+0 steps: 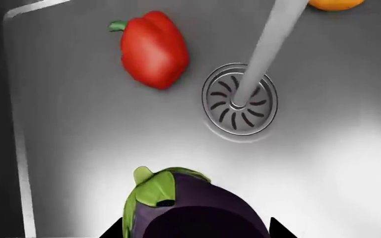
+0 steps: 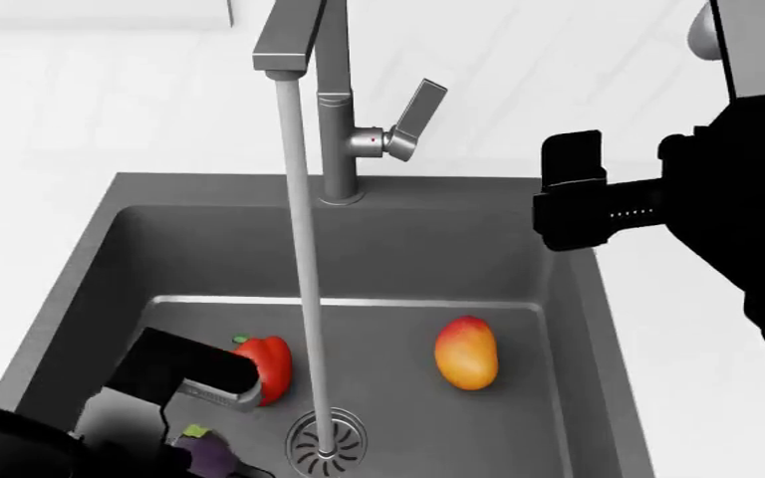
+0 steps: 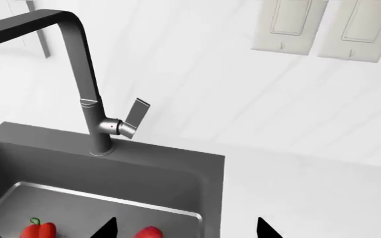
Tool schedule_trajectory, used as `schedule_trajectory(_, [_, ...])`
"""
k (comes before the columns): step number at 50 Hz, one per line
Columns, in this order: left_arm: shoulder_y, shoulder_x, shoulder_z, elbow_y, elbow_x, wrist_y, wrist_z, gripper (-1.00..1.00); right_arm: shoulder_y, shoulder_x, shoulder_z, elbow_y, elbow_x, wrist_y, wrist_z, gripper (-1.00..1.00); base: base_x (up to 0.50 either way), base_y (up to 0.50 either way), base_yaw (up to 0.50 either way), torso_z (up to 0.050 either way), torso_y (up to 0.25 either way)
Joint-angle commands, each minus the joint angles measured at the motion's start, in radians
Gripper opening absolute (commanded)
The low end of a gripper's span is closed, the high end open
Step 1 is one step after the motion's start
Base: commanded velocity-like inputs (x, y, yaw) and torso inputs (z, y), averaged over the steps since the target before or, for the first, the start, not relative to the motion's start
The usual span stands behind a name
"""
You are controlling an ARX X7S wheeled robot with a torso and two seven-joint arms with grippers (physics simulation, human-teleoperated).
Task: Pick the eggplants and mangos from the sink and place them in one bowl. Place the bell pepper in the other bowl. Then turn off the sink faucet.
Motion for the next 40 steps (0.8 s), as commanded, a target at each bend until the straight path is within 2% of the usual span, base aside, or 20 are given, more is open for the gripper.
schedule_trajectory(1, [-0.085, -0.091, -0.063, 0.179, -0.004, 0.026, 0.051, -1.0, 0.055, 0.058, -0.126, 0.057, 0.105, 0.014, -0.046, 1.0, 0.0, 0.0, 0.0, 0.0, 0.0])
schedule_trajectory(5, [-0.094, -0.104, -0.087, 0.204, -0.022, 0.038, 0.049, -1.0, 0.069, 0.076, -0.164, 0.073, 0.145, 0.001, -0.051, 1.0, 0.0, 0.0, 0.0, 0.0, 0.0])
schedule_trajectory(6, [-0.093, -0.112, -0.086, 0.219, -0.014, 0.042, 0.059, -1.0, -0.052, -0.05, -0.314, 0.223, -0.005, -0.149, -0.201, 1.0, 0.0, 0.0, 0.0, 0.0, 0.0])
schedule_trajectory(7, [-0.092, -0.115, -0.091, 0.221, -0.019, 0.044, 0.058, -1.0, -0.034, -0.078, -0.46, 0.353, -0.155, -0.299, -0.232, 1.0, 0.0, 0.0, 0.0, 0.0, 0.0])
schedule_trajectory(8, [-0.094, -0.12, -0.098, 0.233, -0.02, 0.051, 0.06, -1.0, -0.018, -0.106, -0.49, 0.405, -0.193, -0.448, -0.244, 1.0, 0.0, 0.0, 0.0, 0.0, 0.0])
schedule_trajectory(14, [-0.111, -0.147, -0.128, 0.262, -0.019, 0.075, 0.08, -1.0, 0.021, -0.219, -0.579, 0.666, -0.295, -0.605, -0.335, 1.0, 0.0, 0.0, 0.0, 0.0, 0.0])
schedule_trajectory(15, [-0.115, -0.19, -0.17, 0.321, 0.027, 0.14, 0.127, -1.0, 0.047, -0.279, -0.62, 0.816, -0.367, -0.724, -0.361, 1.0, 0.0, 0.0, 0.0, 0.0, 0.0])
schedule_trajectory(17, [-0.11, -0.199, -0.175, 0.336, 0.026, 0.145, 0.131, -1.0, 0.054, -0.302, -0.634, 0.93, -0.386, -0.761, -0.383, 1.0, 0.0, 0.0, 0.0, 0.0, 0.0])
schedule_trajectory(18, [-0.131, -0.218, -0.122, 0.372, 0.119, 0.151, 0.179, -1.0, 0.054, -0.307, -0.638, 0.944, -0.389, -0.766, -0.389, 1.0, 0.0, 0.0, 0.0, 0.0, 0.0])
schedule_trajectory(22, [-0.123, -0.216, -0.141, 0.411, 0.066, 0.15, 0.179, -1.0, 0.058, -0.345, -0.655, 1.038, -0.41, -0.818, -0.418, 1.0, 0.0, 0.0, 0.0, 0.0, 0.0])
schedule_trajectory(25, [-0.118, -0.222, -0.097, 0.433, 0.17, 0.193, 0.248, -1.0, 0.071, -0.37, -0.667, 1.121, -0.428, -0.862, -0.441, 1.0, 0.0, 0.0, 0.0, 0.0, 0.0])
schedule_trajectory(29, [-0.117, -0.201, -0.124, 0.384, 0.13, 0.188, 0.2, -1.0, 0.092, -0.389, -0.672, 1.196, -0.44, -0.896, -0.459, 1.0, 0.0, 0.0, 0.0, 0.0, 0.0])
schedule_trajectory(34, [-0.117, -0.181, -0.12, 0.34, 0.147, 0.206, 0.207, -1.0, 0.122, -0.436, -0.685, 1.323, -0.461, -0.967, -0.51, 1.0, 0.0, 0.0, 0.0, 0.0, 0.0])
schedule_trajectory(40, [-0.056, -0.206, -0.163, 0.393, 0.134, 0.256, 0.18, -1.0, 0.141, -0.481, -0.725, 1.401, -0.519, -1.023, -0.6, 1.0, 0.0, 0.0, 0.0, 0.0, 0.0])
